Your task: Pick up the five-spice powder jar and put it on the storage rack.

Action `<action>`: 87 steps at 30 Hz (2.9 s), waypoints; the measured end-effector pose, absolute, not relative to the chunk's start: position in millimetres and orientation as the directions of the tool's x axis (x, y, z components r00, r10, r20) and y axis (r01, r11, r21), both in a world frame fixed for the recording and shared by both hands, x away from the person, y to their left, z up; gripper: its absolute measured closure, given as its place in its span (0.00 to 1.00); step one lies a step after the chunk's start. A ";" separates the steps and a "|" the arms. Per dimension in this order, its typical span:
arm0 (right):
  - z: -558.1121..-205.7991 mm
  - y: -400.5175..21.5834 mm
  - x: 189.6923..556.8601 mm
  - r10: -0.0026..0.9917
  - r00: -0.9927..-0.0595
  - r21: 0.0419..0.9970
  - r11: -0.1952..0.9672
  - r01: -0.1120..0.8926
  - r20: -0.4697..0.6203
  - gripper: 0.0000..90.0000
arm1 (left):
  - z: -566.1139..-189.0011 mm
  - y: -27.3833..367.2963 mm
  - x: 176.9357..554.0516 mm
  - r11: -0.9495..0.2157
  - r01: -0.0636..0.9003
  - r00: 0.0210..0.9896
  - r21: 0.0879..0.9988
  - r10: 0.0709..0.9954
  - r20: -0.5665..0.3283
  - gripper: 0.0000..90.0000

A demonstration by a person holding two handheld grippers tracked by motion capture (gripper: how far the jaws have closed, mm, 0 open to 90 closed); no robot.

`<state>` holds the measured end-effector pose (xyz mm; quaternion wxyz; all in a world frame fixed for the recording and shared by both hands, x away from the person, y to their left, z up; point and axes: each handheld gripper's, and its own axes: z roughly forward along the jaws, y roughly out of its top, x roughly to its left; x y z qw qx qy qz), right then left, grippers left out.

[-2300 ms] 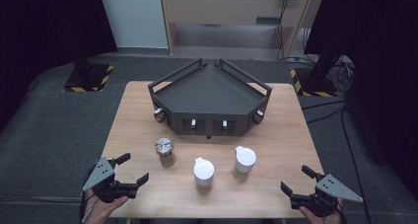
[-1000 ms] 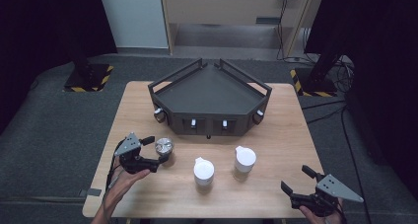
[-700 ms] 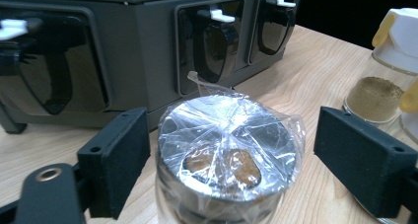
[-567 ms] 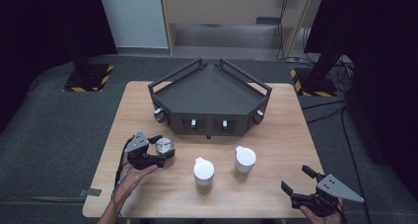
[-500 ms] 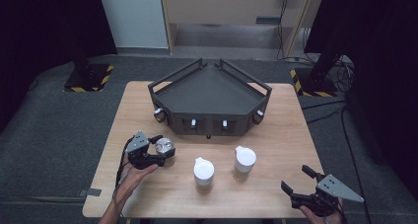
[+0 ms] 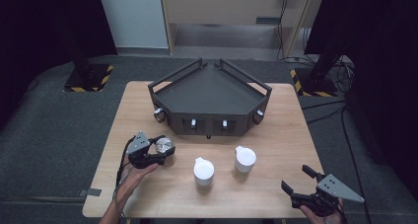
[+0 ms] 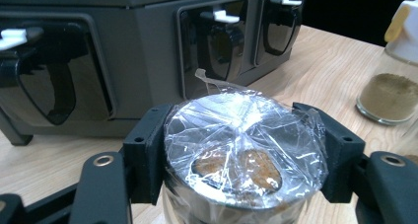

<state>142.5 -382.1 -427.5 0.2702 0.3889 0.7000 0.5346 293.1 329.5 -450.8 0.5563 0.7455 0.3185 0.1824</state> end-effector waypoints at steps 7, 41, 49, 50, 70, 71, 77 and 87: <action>-427.4 -382.2 142.7 0.832 -0.553 0.958 0.126 0.256 0.038 0.07 | -429.2 332.5 299.3 -0.199 0.247 0.775 0.948 0.628 -0.070 0.37; -428.4 -384.1 144.1 0.829 -0.557 0.959 0.115 0.261 0.052 0.07 | -311.7 305.6 345.7 -0.181 0.201 0.769 0.963 0.637 -0.041 0.37; -428.5 -384.8 144.3 0.829 -0.557 0.958 0.109 0.264 0.059 0.07 | -289.3 293.2 368.6 -0.161 0.188 0.732 0.969 0.680 -0.029 0.37; -428.6 -385.1 144.3 0.828 -0.557 0.958 0.108 0.264 0.061 0.07 | -286.8 290.7 371.7 -0.167 0.185 0.727 0.968 0.686 -0.021 0.37; -429.9 -387.9 144.5 0.825 -0.560 0.960 0.094 0.265 0.074 0.07 | -304.8 256.6 417.3 -0.135 0.223 0.576 0.965 0.817 -0.019 0.37; -429.9 -387.9 144.5 0.825 -0.560 0.959 0.094 0.266 0.074 0.07 | -307.5 256.1 418.3 -0.129 0.229 0.567 0.965 0.823 -0.024 0.37; -430.1 -388.4 144.4 0.825 -0.559 0.960 0.090 0.266 0.078 0.07 | -321.4 252.9 425.1 -0.119 0.253 0.543 0.960 0.839 -0.039 0.37; -430.2 -388.6 144.6 0.824 -0.561 0.960 0.088 0.267 0.080 0.07 | -331.2 248.4 428.4 -0.115 0.257 0.546 0.960 0.837 -0.045 0.37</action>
